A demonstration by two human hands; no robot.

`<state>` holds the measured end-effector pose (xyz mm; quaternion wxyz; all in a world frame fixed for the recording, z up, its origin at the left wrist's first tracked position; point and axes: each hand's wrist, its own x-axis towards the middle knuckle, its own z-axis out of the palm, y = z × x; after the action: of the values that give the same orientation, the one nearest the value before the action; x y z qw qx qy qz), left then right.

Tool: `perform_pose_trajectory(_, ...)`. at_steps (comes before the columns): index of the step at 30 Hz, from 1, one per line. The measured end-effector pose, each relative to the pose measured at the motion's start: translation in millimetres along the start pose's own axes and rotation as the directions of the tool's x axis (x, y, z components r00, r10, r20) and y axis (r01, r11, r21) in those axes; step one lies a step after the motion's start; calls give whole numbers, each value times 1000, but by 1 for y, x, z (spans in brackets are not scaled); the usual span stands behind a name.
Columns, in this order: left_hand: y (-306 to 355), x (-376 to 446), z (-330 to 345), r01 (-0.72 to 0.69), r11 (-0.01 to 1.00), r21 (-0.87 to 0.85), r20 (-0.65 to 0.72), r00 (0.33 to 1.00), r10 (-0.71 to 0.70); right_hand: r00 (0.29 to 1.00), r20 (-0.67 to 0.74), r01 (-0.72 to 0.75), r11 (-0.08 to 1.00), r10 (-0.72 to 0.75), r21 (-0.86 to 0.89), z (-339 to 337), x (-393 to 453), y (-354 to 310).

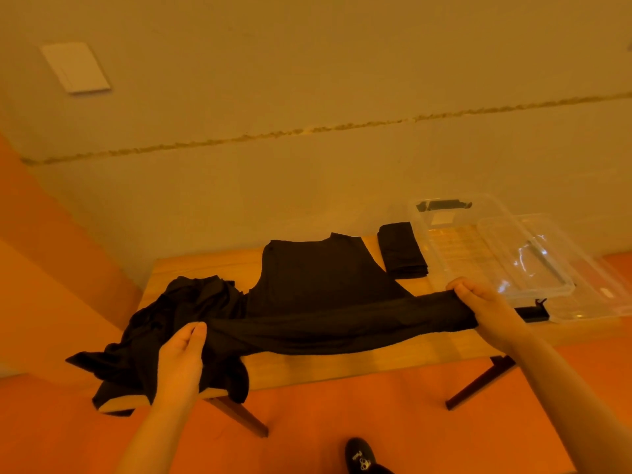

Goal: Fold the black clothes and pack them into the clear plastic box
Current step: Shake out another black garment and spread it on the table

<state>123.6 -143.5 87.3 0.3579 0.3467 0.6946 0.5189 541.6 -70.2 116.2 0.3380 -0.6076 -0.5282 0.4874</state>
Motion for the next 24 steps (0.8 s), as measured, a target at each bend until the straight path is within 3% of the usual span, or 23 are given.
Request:
perform_pose_trajectory(4, -15, -14, -12, 77, 997, 24, 91, 993, -79, 988, 120, -91, 996, 92, -19, -11, -14, 4)
perform_pose_trajectory(8, -21, -21, -26, 106, 994, 24, 188, 976, -109, 977, 145, -166, 985, 158, 39, -11, -30, 7)
perform_pose_trajectory(13, -10, -18, -32, 78, 997, 4, 201, 977, -77, 989, 22, -142, 986, 145, -87, -1, -22, 10)
perform_pose_trajectory(19, 6, 30, -11, 18, 998, 64, 185, 982, -30, 988, -118, -102, 994, 98, -35, 25, 29, -5)
perform_pose_trajectory(24, 1, 104, 29, 51, 988, 148, 122, 990, -69, 988, -91, -140, 976, 126, -167, 37, 126, 0)
